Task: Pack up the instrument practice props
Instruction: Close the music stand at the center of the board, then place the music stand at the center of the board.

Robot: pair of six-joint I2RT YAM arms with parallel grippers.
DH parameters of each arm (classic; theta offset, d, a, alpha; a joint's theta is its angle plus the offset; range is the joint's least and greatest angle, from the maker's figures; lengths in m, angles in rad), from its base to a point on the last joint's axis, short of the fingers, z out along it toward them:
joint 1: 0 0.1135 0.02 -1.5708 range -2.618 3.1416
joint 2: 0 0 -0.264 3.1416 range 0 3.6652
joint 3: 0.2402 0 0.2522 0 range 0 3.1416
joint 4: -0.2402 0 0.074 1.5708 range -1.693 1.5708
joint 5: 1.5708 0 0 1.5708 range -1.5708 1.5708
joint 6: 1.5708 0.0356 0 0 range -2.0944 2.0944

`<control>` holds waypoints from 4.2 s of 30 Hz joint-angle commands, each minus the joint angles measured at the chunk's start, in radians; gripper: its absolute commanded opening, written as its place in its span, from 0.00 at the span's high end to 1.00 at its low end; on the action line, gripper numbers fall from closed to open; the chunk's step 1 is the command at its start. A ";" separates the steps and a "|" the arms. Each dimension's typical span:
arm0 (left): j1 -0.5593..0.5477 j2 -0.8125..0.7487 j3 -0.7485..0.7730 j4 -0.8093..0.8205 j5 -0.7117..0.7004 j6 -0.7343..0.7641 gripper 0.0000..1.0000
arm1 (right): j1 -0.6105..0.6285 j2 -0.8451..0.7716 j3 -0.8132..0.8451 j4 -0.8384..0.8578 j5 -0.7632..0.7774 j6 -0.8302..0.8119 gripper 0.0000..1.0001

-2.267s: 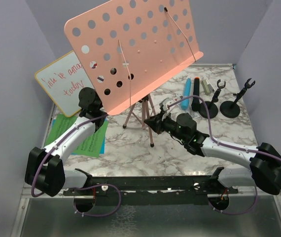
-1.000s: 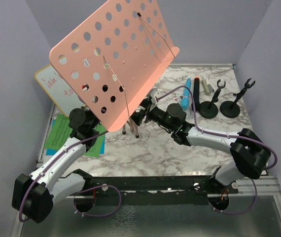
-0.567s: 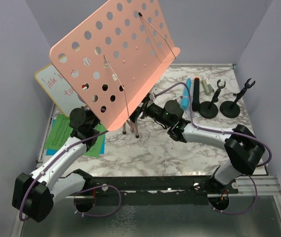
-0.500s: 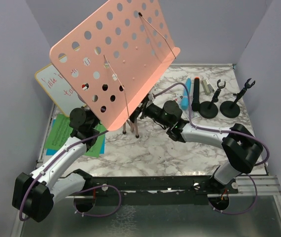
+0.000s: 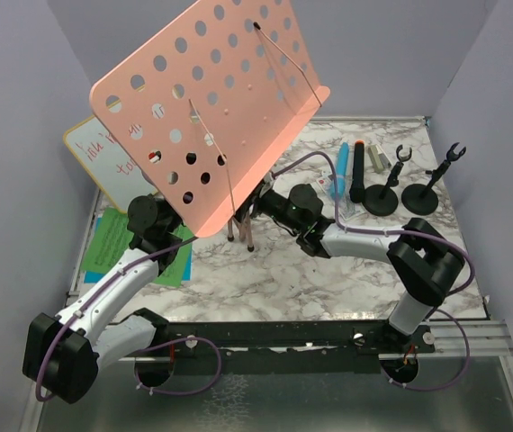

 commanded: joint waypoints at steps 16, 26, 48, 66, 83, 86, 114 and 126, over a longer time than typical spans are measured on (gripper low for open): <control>-0.005 0.059 0.088 -0.114 0.090 -0.449 1.00 | -0.002 -0.242 -0.038 -0.292 -0.107 0.142 0.55; -0.056 0.084 0.057 -0.116 -0.021 -0.560 1.00 | 0.005 -0.351 -0.110 -0.398 -0.136 0.275 0.65; -0.090 0.431 0.067 -0.118 -0.089 -0.513 1.00 | 0.007 -0.271 -0.317 -0.242 0.089 0.461 0.82; -0.049 0.701 0.098 -0.142 0.005 -0.451 1.00 | -0.005 0.001 -0.282 -0.107 0.086 0.528 0.82; -0.049 0.878 0.160 -0.147 0.015 -0.501 0.81 | -0.055 0.064 -0.348 -0.104 0.139 0.603 0.77; -0.034 0.866 0.138 -0.141 0.007 -0.519 0.74 | -0.056 0.067 -0.347 -0.115 0.148 0.611 0.79; 0.039 0.647 -0.042 -0.128 -0.041 -0.593 0.38 | -0.056 0.103 -0.316 -0.242 0.311 0.748 0.90; 0.074 0.069 -0.197 -0.566 -0.219 -0.493 0.30 | -0.056 0.111 -0.288 -0.336 0.327 0.758 0.86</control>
